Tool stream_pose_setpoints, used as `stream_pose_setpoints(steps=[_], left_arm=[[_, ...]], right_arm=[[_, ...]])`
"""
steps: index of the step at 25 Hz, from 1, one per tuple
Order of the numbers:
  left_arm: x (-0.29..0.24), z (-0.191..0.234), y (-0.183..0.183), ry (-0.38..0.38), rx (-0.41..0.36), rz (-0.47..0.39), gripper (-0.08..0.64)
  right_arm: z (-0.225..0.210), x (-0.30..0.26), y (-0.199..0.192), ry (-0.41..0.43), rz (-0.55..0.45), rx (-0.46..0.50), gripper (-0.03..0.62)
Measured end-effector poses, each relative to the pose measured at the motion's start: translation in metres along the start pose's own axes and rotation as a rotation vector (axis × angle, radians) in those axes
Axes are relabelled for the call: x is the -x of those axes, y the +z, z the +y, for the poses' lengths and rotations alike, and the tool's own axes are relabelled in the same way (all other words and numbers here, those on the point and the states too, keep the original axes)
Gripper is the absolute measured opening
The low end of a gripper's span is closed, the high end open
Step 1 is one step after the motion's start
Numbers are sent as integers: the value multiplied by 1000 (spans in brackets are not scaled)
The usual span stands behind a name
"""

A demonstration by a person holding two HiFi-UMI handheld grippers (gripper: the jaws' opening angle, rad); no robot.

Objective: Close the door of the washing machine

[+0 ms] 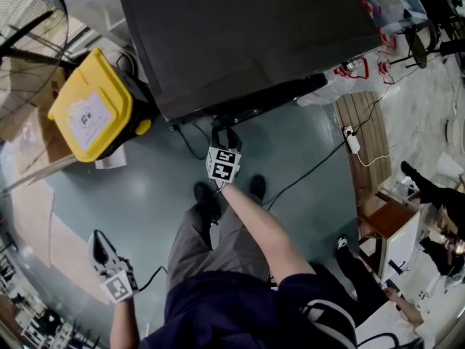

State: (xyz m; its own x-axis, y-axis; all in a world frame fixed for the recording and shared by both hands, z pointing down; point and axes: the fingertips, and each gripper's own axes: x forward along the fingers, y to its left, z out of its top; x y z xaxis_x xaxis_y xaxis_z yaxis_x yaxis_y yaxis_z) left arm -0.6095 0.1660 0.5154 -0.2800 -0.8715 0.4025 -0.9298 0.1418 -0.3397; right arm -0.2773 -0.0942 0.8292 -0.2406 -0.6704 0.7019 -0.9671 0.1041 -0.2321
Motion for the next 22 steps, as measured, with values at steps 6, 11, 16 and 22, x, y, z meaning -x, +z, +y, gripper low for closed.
stream_pose_setpoints(steps=[6, 11, 16, 22], left_arm=[[5, 2, -5, 2, -15, 13, 20], [6, -1, -7, -7, -21, 10, 20], [4, -8, -11, -21, -23, 9, 20], [2, -13, -13, -27, -16, 24, 20]], right_arm=[[0, 2, -2, 29, -11, 18, 194], [3, 6, -6, 183, -27, 146, 184], [-2, 9, -6, 294, -27, 347, 78], [-2, 11, -7, 307, -21, 422, 32]])
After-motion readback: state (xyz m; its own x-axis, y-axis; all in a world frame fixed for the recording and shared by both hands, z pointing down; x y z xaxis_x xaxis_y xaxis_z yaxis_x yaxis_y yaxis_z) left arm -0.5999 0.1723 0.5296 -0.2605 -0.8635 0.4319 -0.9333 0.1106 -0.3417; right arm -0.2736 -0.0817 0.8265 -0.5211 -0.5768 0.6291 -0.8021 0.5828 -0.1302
